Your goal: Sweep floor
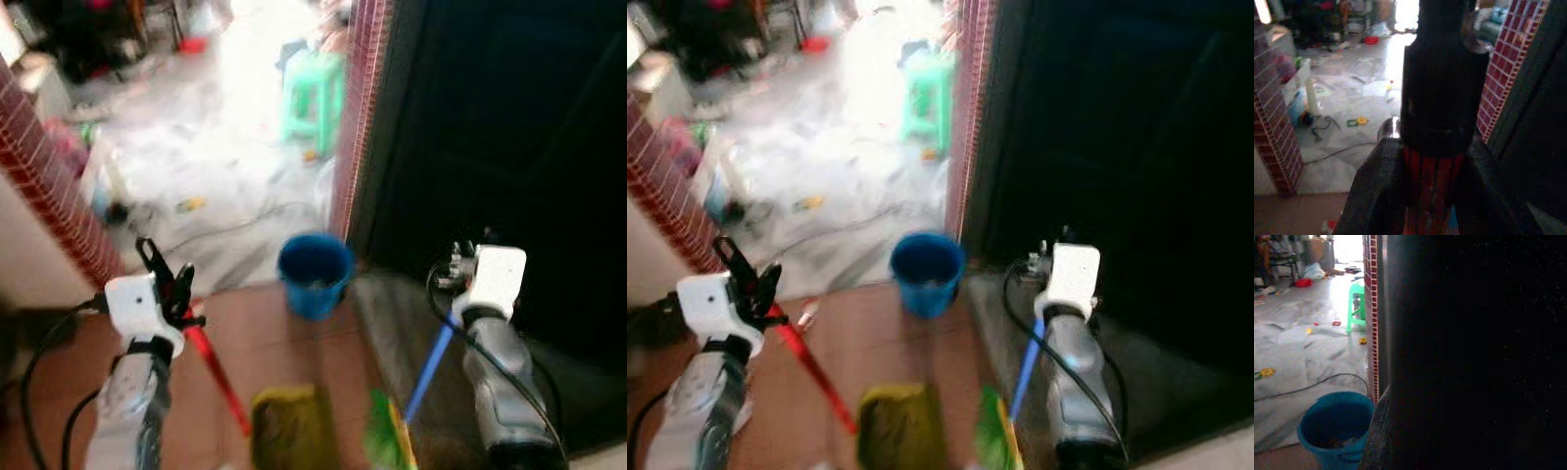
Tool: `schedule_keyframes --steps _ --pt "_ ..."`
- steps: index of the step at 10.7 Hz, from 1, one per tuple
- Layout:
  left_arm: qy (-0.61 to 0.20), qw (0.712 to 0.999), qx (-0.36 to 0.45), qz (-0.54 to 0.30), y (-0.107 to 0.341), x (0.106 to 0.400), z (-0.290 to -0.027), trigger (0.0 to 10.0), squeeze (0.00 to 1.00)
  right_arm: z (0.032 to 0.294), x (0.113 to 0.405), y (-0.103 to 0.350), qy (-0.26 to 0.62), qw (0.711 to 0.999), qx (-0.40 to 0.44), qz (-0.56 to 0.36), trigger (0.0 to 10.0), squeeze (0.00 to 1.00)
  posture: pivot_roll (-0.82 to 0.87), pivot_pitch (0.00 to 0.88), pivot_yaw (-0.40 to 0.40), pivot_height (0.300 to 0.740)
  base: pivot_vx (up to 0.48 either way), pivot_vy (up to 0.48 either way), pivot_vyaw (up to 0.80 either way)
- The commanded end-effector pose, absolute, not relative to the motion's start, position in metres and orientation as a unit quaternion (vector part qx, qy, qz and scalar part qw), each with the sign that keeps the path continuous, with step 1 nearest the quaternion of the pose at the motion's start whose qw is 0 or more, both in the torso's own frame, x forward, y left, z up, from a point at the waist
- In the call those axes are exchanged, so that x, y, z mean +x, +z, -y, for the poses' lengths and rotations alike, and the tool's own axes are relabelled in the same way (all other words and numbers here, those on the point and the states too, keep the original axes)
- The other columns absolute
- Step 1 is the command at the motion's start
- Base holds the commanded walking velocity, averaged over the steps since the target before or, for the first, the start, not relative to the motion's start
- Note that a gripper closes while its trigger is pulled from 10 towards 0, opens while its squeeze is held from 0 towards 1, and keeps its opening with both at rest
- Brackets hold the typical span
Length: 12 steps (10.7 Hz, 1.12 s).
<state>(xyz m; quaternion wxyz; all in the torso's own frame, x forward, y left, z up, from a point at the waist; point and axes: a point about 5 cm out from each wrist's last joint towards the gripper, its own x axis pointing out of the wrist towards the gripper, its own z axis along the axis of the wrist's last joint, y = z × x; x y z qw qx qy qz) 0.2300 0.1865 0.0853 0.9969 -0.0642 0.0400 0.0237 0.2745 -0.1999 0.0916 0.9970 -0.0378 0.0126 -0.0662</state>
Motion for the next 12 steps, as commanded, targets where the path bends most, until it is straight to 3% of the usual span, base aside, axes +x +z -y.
schedule_keyframes --steps 1,7,12 --pt "0.012 0.997 -0.072 -0.007 0.1002 0.2344 -0.1827 10.0 0.00 0.2010 0.2776 0.0986 -0.066 0.997 -0.043 -0.001 10.0 0.00 -0.08 0.000 -0.002 0.740 0.398 0.000 0.00" --pt "0.012 0.997 -0.074 -0.012 0.0998 0.2325 -0.1823 10.0 0.00 0.2005 0.2779 0.0967 -0.062 0.997 -0.045 -0.008 10.0 0.00 -0.08 0.000 -0.003 0.740 0.384 0.000 0.00" --pt "0.042 0.996 -0.073 0.001 0.1084 0.2273 -0.1891 10.0 0.00 0.1988 0.2830 0.0955 -0.051 0.997 -0.047 -0.014 10.0 0.00 -0.04 0.000 -0.028 0.740 0.000 0.000 0.00"
